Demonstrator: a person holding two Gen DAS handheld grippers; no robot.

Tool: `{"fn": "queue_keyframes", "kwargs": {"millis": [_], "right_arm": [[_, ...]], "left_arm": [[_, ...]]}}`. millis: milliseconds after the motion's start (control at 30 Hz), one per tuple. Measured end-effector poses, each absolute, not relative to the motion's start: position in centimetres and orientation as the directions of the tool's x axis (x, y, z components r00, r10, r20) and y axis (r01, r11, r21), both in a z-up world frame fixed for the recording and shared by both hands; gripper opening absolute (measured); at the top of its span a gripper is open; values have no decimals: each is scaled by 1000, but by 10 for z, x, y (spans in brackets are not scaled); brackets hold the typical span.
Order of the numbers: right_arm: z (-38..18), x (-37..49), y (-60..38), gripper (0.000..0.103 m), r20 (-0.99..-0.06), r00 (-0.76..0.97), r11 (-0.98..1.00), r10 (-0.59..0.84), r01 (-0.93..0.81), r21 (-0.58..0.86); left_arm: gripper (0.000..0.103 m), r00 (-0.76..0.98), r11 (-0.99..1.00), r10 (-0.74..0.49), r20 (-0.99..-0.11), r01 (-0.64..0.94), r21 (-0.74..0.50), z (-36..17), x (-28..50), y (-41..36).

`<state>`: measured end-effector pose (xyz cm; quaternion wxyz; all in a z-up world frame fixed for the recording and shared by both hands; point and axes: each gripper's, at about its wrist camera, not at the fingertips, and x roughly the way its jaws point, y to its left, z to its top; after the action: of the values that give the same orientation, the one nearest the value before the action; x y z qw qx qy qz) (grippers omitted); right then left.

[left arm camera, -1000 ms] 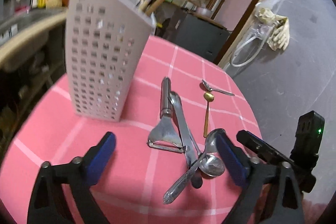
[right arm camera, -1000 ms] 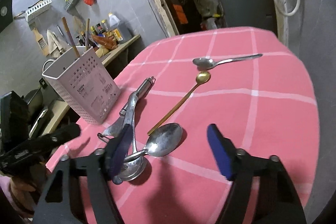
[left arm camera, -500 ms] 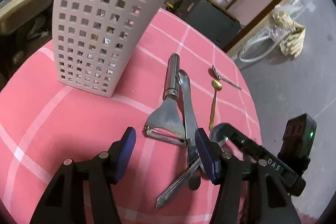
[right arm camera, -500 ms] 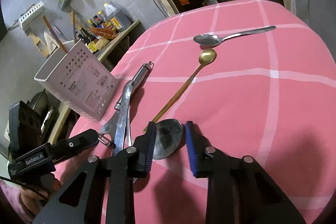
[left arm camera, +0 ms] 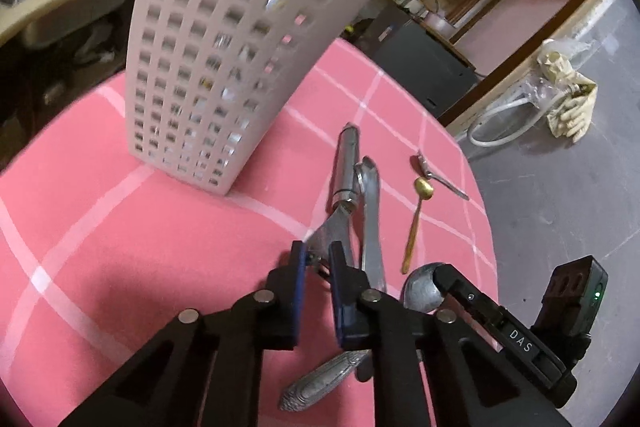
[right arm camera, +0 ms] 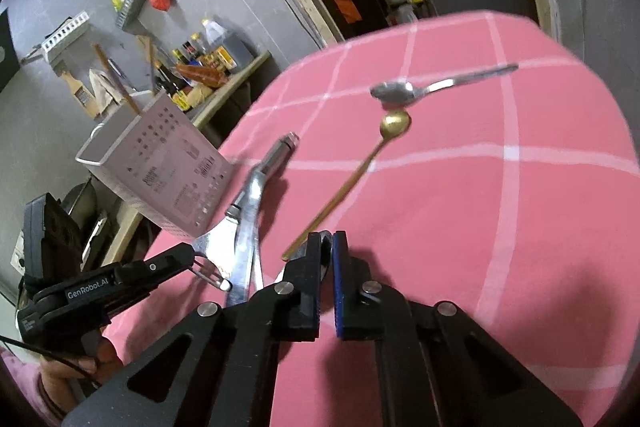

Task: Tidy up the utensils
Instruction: 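Grasp the metal peeler by its handle with the left tool, then carry the peeler with the left tool into the white holder and open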

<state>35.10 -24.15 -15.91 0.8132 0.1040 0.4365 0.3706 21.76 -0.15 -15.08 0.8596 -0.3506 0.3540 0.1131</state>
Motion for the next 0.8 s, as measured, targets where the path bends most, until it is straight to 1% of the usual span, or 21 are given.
{"fn": "queue_keyframes", "kwargs": {"millis": [300, 533, 633, 800], "right_arm": [[-110, 335, -267, 2, -568, 444, 716, 693, -509, 477], [-73, 325, -279, 2, -534, 523, 746, 665, -511, 428], [-55, 320, -280, 2, -509, 558, 754, 655, -515, 407], [-16, 309, -280, 2, -441, 619, 760, 650, -531, 375]], "left_arm": [[9, 724, 838, 17, -690, -387, -384, -107, 209, -16], [9, 764, 908, 54, -642, -305, -286, -57, 197, -22], [9, 788, 921, 41, -614, -268, -282, -36, 193, -20], [9, 816, 928, 16, -578, -227, -296, -2, 193, -14]]}}
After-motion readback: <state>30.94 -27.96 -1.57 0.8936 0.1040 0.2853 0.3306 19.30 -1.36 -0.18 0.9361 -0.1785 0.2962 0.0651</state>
